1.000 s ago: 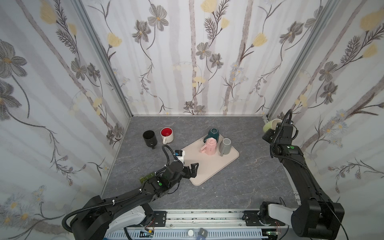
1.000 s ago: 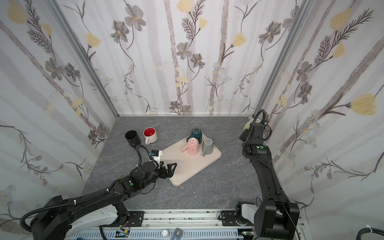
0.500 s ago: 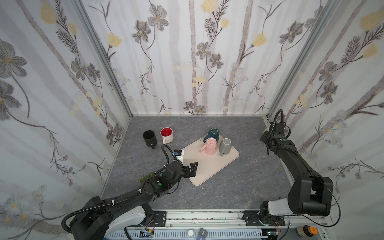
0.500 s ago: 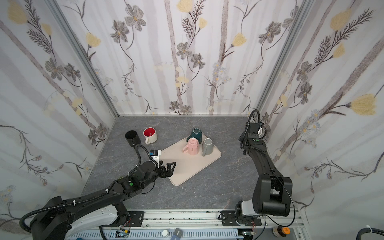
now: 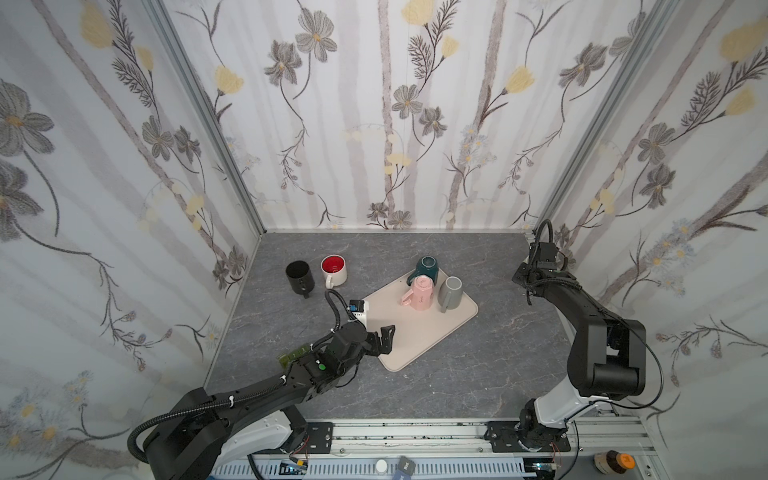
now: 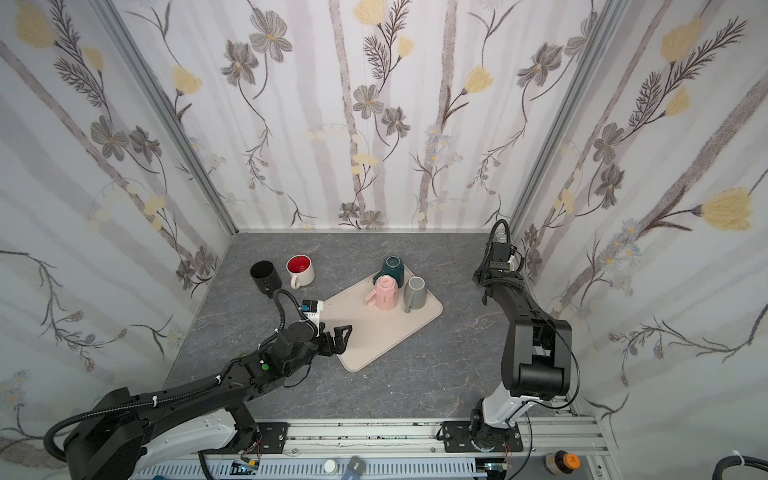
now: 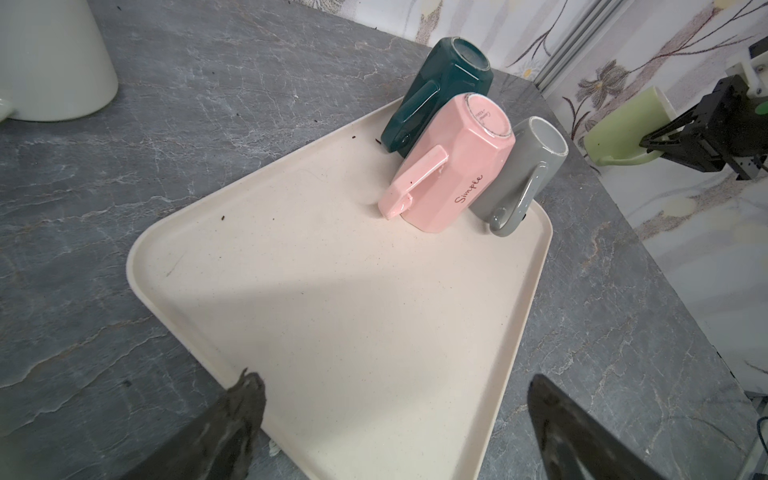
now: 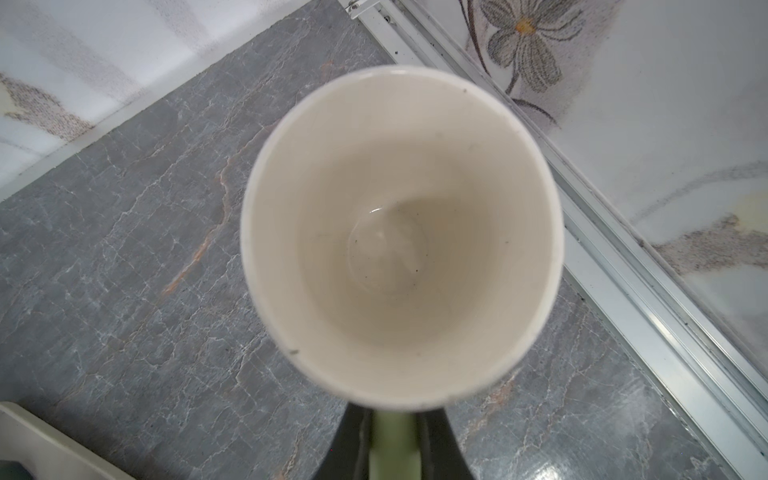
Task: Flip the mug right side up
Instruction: 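Carry the mug upright with the right gripper to the far corner while the left withdraws, then lower the light-green mug onto the table and open the right gripper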
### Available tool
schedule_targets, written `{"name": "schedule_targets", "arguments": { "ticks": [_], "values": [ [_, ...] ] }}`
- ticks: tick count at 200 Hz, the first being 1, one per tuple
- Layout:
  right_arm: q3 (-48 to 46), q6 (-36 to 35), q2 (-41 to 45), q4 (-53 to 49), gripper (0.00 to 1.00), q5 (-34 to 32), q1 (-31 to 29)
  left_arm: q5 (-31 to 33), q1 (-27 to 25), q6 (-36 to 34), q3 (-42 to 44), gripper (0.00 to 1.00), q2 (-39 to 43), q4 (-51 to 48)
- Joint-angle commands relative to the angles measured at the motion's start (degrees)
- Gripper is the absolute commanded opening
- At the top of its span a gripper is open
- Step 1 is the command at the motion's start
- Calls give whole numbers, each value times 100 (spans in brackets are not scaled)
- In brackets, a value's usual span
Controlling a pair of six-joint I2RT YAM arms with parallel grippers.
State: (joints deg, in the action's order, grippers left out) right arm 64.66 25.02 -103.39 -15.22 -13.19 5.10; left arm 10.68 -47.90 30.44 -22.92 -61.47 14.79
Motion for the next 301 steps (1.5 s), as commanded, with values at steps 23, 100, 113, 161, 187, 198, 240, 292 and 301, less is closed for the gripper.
{"name": "schedule_targets", "arguments": {
  "ticks": [23,100,113,161,187,198,240,292,301],
  "values": [
    [201,-49,-359,360,0,372,-140,13,22,107,-8,100,8,258],
    [609,-58,-725,199,0,595,-466,70,57,77,-3,100,-94,292],
    [609,-66,-761,191,0,635,-492,104,68,60,-13,100,-121,295],
    [582,-130,-858,172,16,666,-512,79,88,44,-12,100,-76,245],
    [591,-136,-837,144,56,650,-517,84,98,45,-7,100,-49,239],
    [591,-149,-794,141,65,674,-526,88,106,45,-2,100,-49,224],
    [600,-225,-453,143,81,748,-589,62,132,58,-15,100,-91,236],
    [179,-199,561,161,83,1207,-690,48,154,40,-29,100,-111,193],
    [5,-182,831,192,83,1317,-727,44,159,27,-42,100,-111,183]
  ]
}}
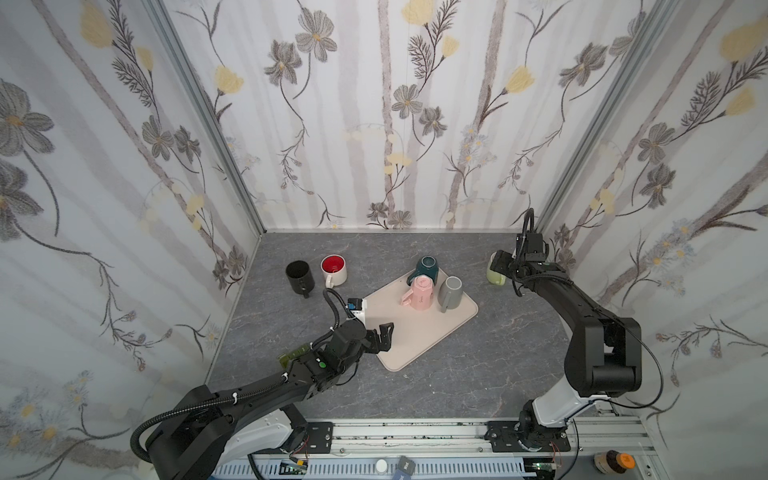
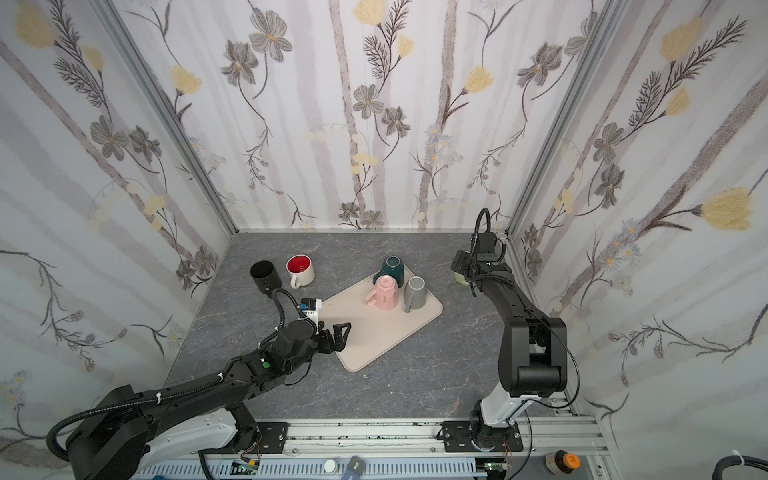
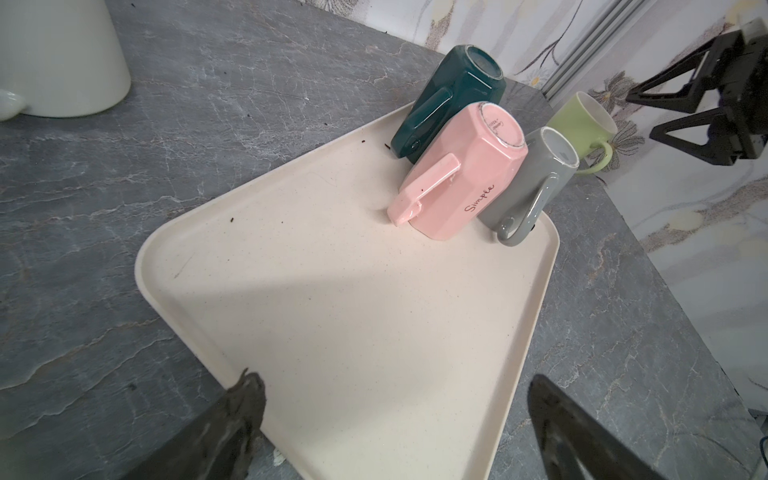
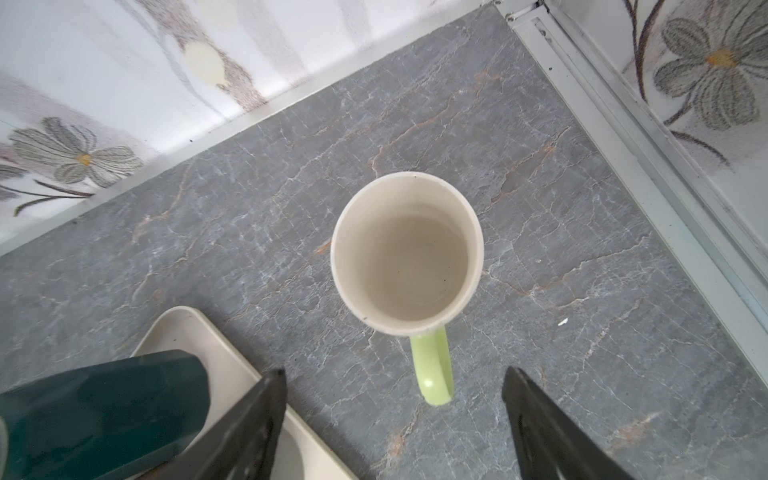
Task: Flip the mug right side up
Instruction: 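Lower the light-green mug onto the table and open the right gripper, then move the right gripper back over the tray toward the grey mug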
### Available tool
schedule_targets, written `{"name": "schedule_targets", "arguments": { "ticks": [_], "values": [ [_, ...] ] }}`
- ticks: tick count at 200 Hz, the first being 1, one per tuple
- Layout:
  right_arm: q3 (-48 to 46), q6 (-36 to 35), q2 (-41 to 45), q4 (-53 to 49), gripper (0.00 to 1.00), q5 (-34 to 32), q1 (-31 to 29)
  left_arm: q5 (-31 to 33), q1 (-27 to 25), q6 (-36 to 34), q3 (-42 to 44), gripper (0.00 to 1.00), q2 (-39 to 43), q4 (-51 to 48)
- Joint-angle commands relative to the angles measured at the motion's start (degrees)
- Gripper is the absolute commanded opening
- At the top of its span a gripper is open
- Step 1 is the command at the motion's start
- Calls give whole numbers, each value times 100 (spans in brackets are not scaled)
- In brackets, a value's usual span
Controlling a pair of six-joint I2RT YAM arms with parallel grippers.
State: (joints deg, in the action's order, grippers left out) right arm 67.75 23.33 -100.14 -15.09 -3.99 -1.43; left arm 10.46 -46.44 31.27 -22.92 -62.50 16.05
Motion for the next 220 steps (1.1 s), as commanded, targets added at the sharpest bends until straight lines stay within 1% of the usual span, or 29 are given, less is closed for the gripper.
{"name": "schedule_targets", "arguments": {
  "ticks": [1,11,15,26,52,71,76,96,122,154,196,220],
  "values": [
    [-335,-9,540,181,83,407,-79,68,12,-58,-44,100,-8,47],
    [-591,26,815,202,83,488,-133,69,21,-58,-53,100,5,13],
    [-680,44,1076,210,83,528,-157,70,27,-51,-58,100,8,-2],
    [-929,81,1452,237,83,617,-215,62,29,-52,-63,100,14,-13],
    [-1825,303,2411,351,84,732,-342,26,30,-21,-98,100,-66,-55],
    [-2434,491,2960,579,85,827,-489,-47,42,-4,-164,100,-180,-92],
    [-2718,537,3043,610,85,806,-560,-74,44,0,-177,100,-211,-100],
    [-3194,772,3407,717,85,543,-835,-186,38,20,-227,100,-271,-127],
    [-3634,1184,3617,940,85,442,-1130,-263,42,42,-256,100,-254,-179],
    [-3880,1658,3745,1136,85,119,-1591,-311,41,79,-233,100,-146,-209],
    [-3734,2096,3519,1350,86,-165,-2192,-177,36,13,-203,100,-131,-195],
    [-3538,2208,3355,1370,86,-208,-2422,-123,38,40,-169,100,-154,-166]
  ]
}}
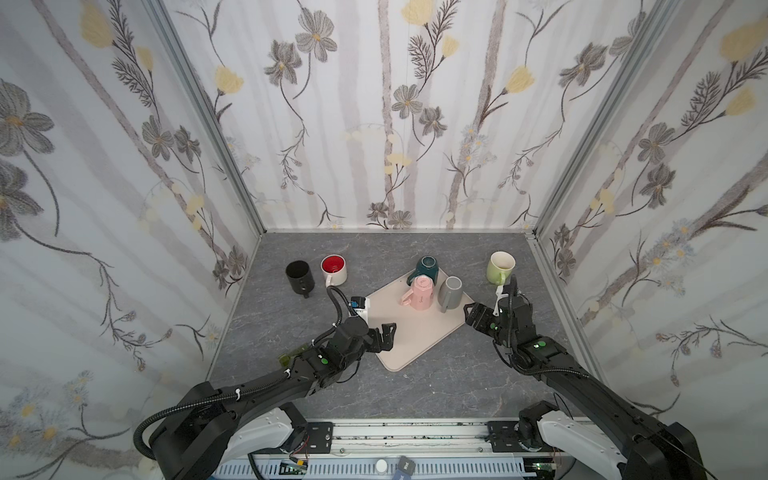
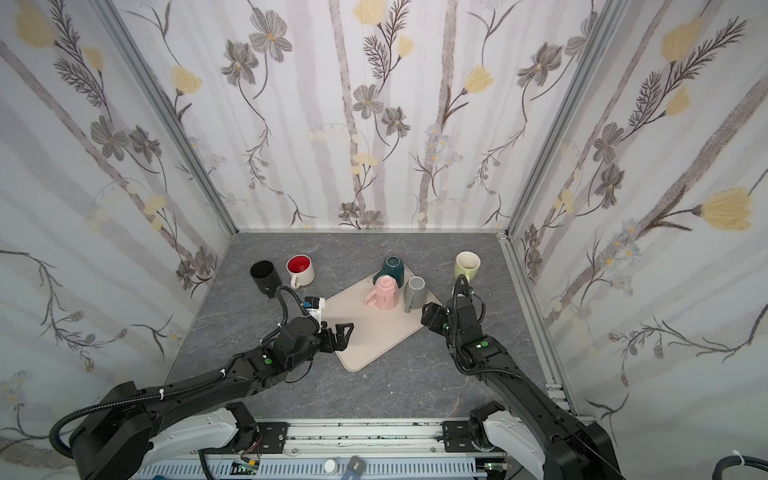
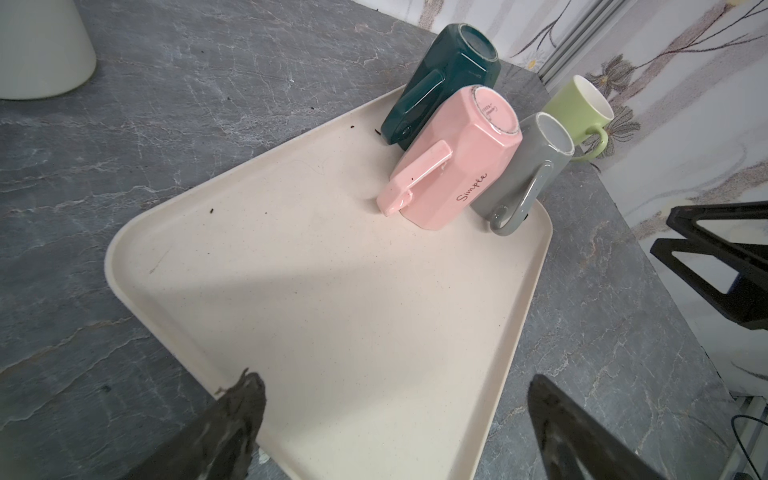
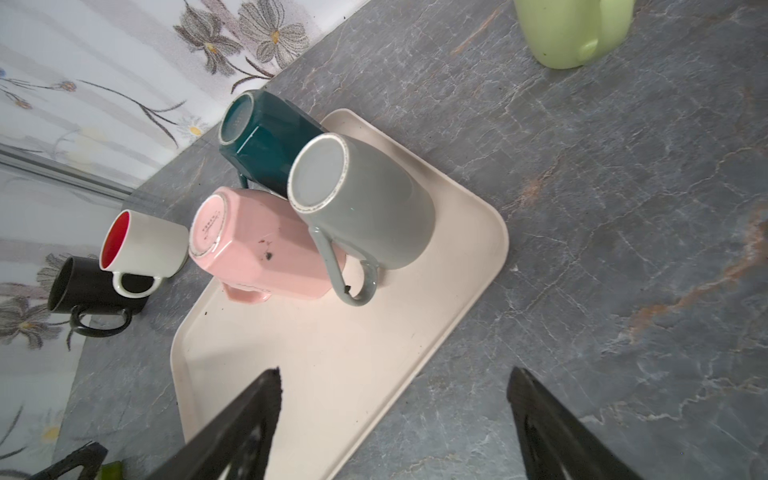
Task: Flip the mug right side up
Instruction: 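Move the right gripper back over the tray toward the grey mug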
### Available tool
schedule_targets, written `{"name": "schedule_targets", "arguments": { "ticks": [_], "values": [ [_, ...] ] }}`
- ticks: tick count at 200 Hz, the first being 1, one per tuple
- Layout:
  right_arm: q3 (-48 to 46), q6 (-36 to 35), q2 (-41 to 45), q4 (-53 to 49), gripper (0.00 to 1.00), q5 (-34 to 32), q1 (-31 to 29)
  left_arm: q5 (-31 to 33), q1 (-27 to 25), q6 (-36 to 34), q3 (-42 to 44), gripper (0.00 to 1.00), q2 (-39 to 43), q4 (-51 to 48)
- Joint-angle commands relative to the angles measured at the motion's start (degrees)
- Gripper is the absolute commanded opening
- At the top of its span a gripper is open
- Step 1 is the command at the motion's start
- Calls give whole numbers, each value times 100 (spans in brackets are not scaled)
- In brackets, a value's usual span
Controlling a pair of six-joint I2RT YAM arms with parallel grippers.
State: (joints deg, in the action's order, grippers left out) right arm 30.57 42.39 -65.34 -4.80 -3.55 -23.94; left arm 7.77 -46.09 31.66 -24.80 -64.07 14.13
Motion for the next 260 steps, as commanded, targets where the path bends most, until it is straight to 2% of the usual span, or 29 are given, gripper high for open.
{"name": "schedule_targets", "arguments": {
  "ticks": [1,43,111,147,227,260],
  "values": [
    [183,303,-131,340,86,-256,-176,146,8,4,19,100,2,23],
    [475,341,-286,62,87,-1032,-630,60,3,64,10,100,4,37],
    [615,331,-888,484,87,-1175,-979,283,27,-16,80,100,48,83],
    [896,290,-1244,123,88,-1668,-1174,303,47,4,101,100,90,86],
    [1392,305,-1992,172,88,-1699,-1379,422,97,40,176,100,121,116],
    [1736,272,-2528,79,82,-1570,-1422,405,115,62,199,100,234,99]
  ]
}}
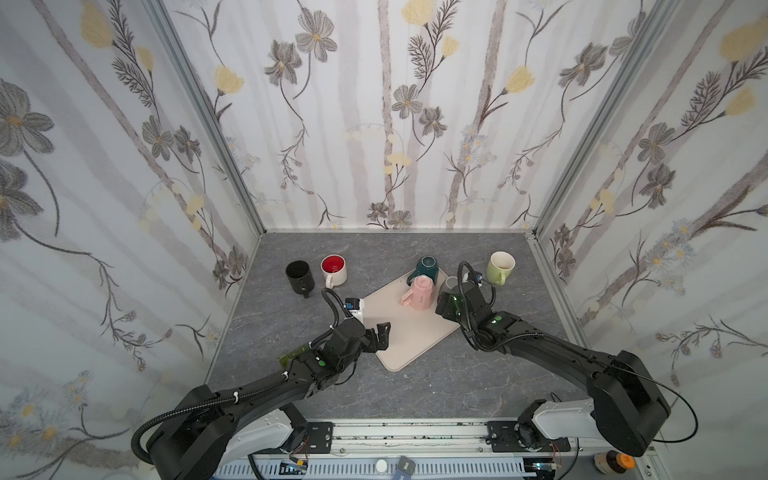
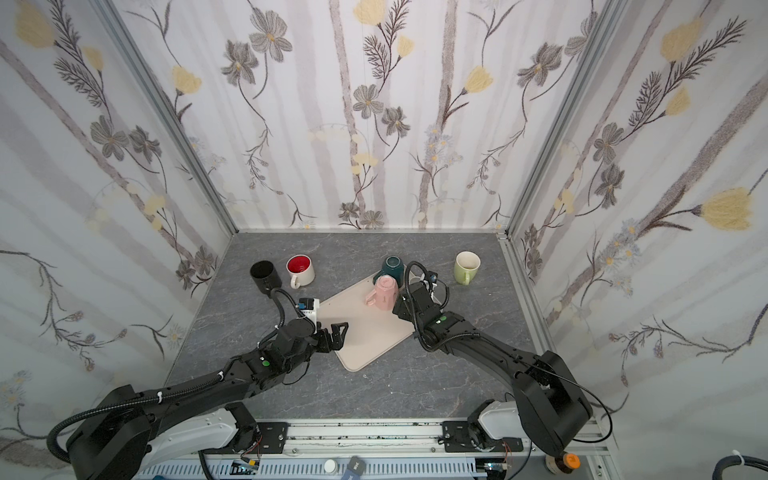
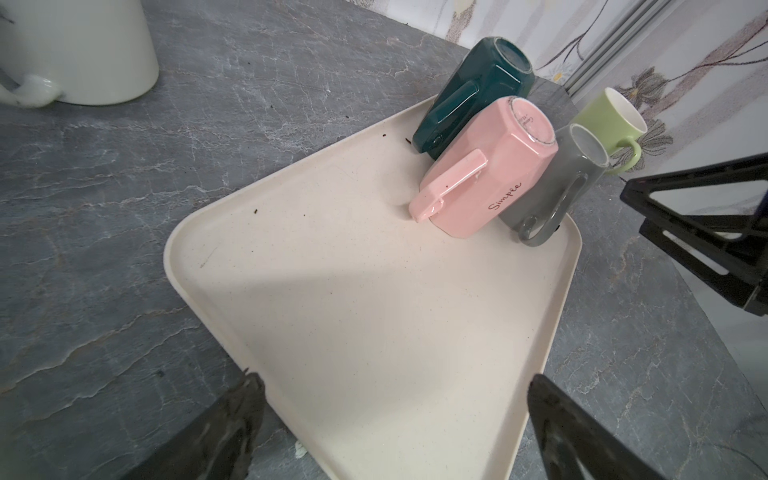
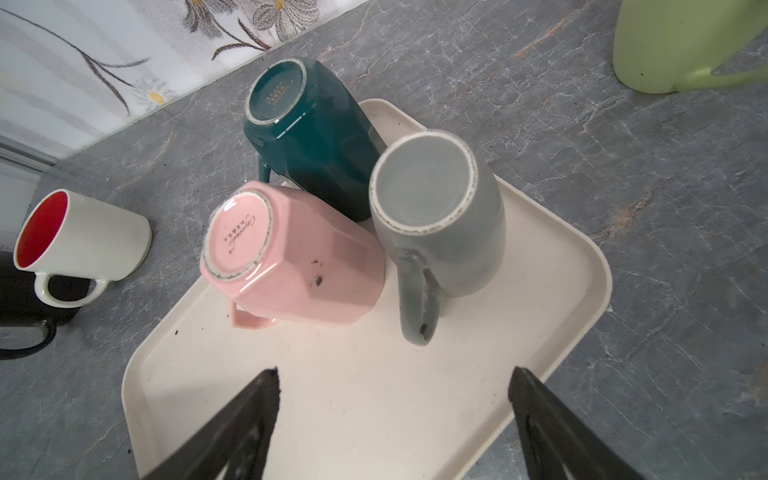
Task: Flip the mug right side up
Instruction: 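Move the right gripper back over the tray toward the grey mug, then lower the right gripper onto the grey mug's handle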
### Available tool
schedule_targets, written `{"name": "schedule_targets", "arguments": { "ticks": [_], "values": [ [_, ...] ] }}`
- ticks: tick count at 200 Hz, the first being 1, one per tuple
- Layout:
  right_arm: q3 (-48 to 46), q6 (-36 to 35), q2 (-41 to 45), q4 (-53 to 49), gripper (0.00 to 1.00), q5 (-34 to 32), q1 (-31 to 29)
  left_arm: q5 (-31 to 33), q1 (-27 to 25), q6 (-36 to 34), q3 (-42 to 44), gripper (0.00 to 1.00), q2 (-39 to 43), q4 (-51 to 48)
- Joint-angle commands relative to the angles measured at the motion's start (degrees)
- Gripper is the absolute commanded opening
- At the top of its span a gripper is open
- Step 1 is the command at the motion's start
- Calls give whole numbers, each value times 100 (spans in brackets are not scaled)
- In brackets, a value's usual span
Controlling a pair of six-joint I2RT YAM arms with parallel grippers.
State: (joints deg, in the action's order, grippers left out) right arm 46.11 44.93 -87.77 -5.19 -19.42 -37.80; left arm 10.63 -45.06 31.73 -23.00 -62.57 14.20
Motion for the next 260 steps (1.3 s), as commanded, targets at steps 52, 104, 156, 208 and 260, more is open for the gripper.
{"name": "schedule_targets", "arguments": {
  "ticks": [52,104,156,208,260],
  "values": [
    [481,69,-950,141,62,63,-47,75,20,98,50,100,131,99],
    [883,156,-1501,-105,50,-195,-17,70,23,124,55,100,88,136],
    [975,332,-1710,-323,44,-454,48,44,23,132,59,100,42,157],
    [813,329,-1577,-370,46,-507,217,27,32,156,51,100,34,163],
    [821,193,-1488,-280,47,-414,327,25,32,150,51,100,25,173]
  ]
}}
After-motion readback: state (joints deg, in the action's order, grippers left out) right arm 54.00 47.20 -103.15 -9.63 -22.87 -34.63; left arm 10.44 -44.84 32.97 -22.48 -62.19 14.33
